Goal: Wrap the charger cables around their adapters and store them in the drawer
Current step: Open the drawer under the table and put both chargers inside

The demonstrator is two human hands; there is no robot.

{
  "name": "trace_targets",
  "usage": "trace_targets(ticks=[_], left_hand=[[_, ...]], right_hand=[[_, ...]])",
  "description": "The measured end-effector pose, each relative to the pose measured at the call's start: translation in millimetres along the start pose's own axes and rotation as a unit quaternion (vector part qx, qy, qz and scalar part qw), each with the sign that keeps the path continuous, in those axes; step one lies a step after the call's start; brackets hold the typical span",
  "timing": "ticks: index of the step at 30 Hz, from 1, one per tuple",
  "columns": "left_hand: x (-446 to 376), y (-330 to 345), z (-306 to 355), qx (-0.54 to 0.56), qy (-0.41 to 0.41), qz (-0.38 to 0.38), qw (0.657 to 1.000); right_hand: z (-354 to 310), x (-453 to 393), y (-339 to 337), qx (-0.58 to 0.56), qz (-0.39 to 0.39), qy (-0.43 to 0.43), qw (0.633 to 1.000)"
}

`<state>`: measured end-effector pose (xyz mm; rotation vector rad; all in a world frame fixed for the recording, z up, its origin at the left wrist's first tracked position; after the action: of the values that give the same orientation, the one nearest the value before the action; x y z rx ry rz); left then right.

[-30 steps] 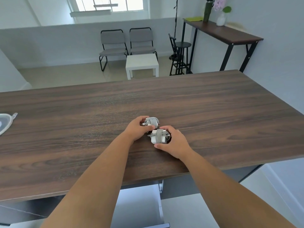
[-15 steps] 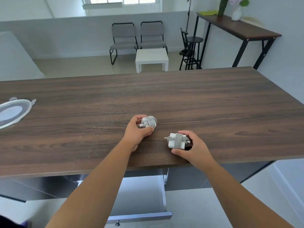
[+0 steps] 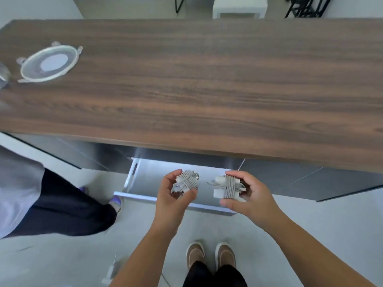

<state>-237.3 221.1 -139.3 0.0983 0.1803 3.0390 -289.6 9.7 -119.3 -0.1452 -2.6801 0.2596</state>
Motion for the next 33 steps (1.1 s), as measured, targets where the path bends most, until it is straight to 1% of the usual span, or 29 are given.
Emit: trace_targets(ticks=[3, 6, 10, 13, 15, 18, 23, 28, 33], left_hand=[[3, -26, -37, -0.071, -0.043, 0.016, 0.996], [-5, -46, -76, -0.132, -0.067, 0.004, 0.989], [-26, -67, -143, -0.239, -0.097, -0.056, 0.965], [-45, -72, -194, -0.331, -0.094, -0.120, 0.931], [-60, -73, -227, -0.370, -0.100, -0.162, 0.909], [-91, -80, -268, -0.400, -0.103, -0.197, 0.889], [-121, -89, -335, -0.465, -0.108, -0.258, 0.840], [-134, -77, -388, -0.490, -0.101, -0.314, 0.807], [-136, -64, -424, -0.500, -0.099, -0.405, 0.759]], right_hand=[[35, -16, 22, 0.057, -0.012, 0.042, 0.997], [71, -39, 40, 0.105, -0.017, 0.087, 0.991], [128, -84, 67, 0.150, -0.017, 0.142, 0.978], [171, -118, 80, 0.178, -0.003, 0.182, 0.967], [198, -140, 85, 0.191, 0.007, 0.207, 0.960], [226, -180, 98, 0.227, 0.003, 0.204, 0.952], [271, -228, 130, 0.281, -0.038, 0.179, 0.942], [314, -257, 136, 0.334, -0.057, 0.202, 0.919], [346, -271, 147, 0.348, -0.081, 0.244, 0.901]])
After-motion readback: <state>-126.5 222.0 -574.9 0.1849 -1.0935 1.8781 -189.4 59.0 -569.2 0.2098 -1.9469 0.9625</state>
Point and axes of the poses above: each hand's wrist, its own x-axis away from the middle knuckle, its own y-axis out of the palm, z = x × y, the point moved 3 cm from there along -x, towards the middle knuckle, and after that the axes turned 13 degrees about y, right-handed, at the moved point
